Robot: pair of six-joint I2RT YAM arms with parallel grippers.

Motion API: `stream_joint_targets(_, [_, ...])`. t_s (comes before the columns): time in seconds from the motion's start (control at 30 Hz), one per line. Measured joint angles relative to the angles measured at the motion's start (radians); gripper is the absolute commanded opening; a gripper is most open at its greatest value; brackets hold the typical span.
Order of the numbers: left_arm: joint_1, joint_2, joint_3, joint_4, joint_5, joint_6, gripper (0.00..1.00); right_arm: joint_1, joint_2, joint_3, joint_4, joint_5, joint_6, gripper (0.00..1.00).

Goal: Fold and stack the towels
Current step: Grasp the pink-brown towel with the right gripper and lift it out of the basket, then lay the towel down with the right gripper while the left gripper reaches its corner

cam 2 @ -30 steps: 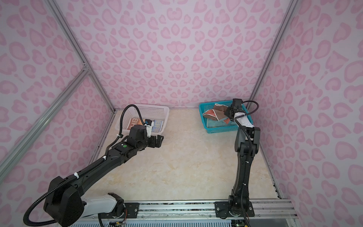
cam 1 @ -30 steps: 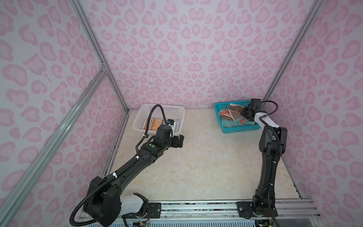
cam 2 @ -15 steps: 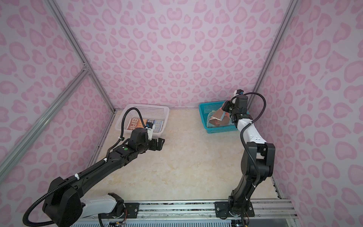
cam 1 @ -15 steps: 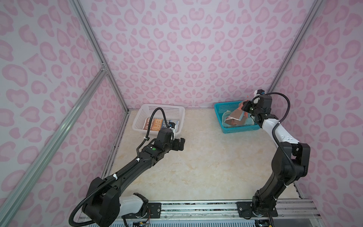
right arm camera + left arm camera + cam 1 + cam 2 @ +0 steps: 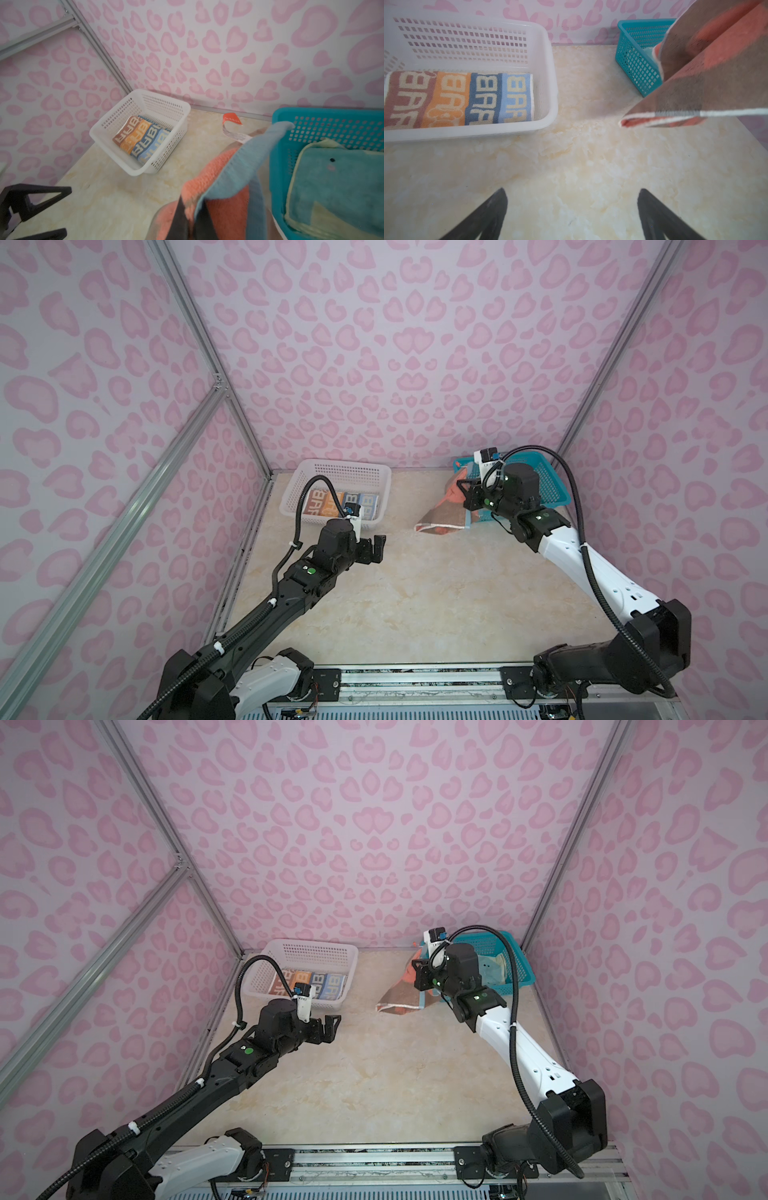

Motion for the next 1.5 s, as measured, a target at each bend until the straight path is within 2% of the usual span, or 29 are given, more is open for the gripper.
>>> stream_joint_targets(0.2, [-0.008, -0.051, -0.035, 0.003, 0.054, 0.006, 0.97, 0.098, 0.002, -0.177, 0.077, 0.022, 0.091, 0.00])
stream_joint_targets(0.4, [-0.061, 0.004, -0.051, 0.012, 0.074, -0.013, 0.96, 0.136, 0.132, -0.282, 0.135, 0.055, 0.187, 0.04])
stream_joint_targets(0.47, [-0.101, 0.035, -0.051, 0.029, 0.074, -0.015, 0.96, 0.148, 0.165, -0.292, 0.146, 0.060, 0.196, 0.08])
stream_joint_targets(0.7, [-0.220, 0.184, -0.038, 0.116, 0.073, -0.047, 0.95, 0.159, 0.245, -0.314, 0.185, 0.060, 0.236, 0.33])
stream_joint_targets(0.8, [-0.257, 0.259, -0.002, 0.153, 0.073, -0.058, 0.95, 0.151, 0.255, -0.316, 0.169, 0.048, 0.239, 0.39])
stream_joint_targets(1.0, [-0.311, 0.373, 0.077, 0.182, 0.072, -0.058, 0.93, 0.130, 0.206, -0.367, 0.151, 0.034, 0.238, 0.49])
stream_joint_targets(1.3, [-0.385, 0.480, 0.199, 0.158, 0.033, -0.031, 0.92, 0.065, 0.050, -0.431, 0.076, 0.087, 0.223, 0.50])
stream_joint_targets(1.5, [-0.480, 0.559, 0.301, 0.047, -0.068, 0.041, 0.88, 0.026, -0.019, -0.456, 0.007, 0.130, 0.188, 0.50])
